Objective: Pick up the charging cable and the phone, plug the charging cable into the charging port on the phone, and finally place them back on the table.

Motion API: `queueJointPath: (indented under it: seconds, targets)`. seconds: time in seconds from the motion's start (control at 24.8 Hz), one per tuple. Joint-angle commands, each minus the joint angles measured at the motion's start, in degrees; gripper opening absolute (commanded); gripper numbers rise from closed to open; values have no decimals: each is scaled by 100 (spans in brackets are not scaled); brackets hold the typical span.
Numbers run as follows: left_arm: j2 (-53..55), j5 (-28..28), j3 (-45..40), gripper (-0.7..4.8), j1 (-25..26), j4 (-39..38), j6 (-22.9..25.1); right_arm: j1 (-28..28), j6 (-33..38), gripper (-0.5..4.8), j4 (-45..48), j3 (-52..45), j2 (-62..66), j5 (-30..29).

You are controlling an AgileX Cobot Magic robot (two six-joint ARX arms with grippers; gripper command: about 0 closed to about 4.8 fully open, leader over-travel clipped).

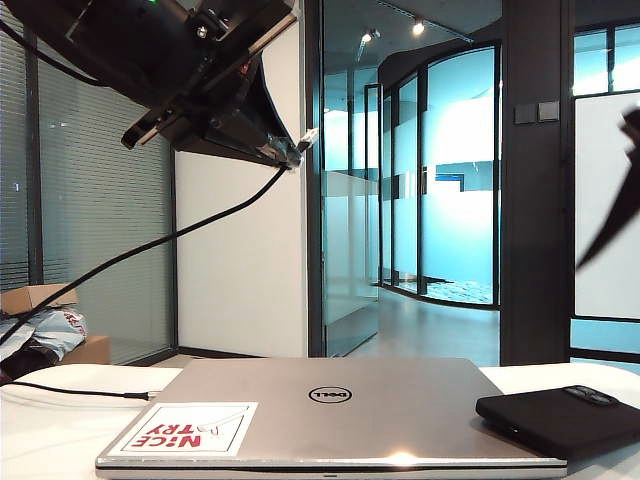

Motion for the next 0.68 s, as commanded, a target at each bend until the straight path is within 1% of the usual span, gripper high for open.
queueJointPath:
  seconds: [0.04,0.12,0.32,0.44,0.68]
  targets:
    - [-22,7,42,-7,2,76,11,9,981,363,1458,-656,-17,11]
    - [-22,7,42,-7,2,76,13,11,1322,363,2122,-988,-17,52]
    - [-22,7,42,-7,2,76,13,11,1410,357,2192,-1123,24,664]
    - [-22,7,42,-7,2,79,13,9,1412,358,2358,-1134,173,719]
    - [-22,7,42,-7,4,79,13,9,1464,360,3327,-1147,1091,717]
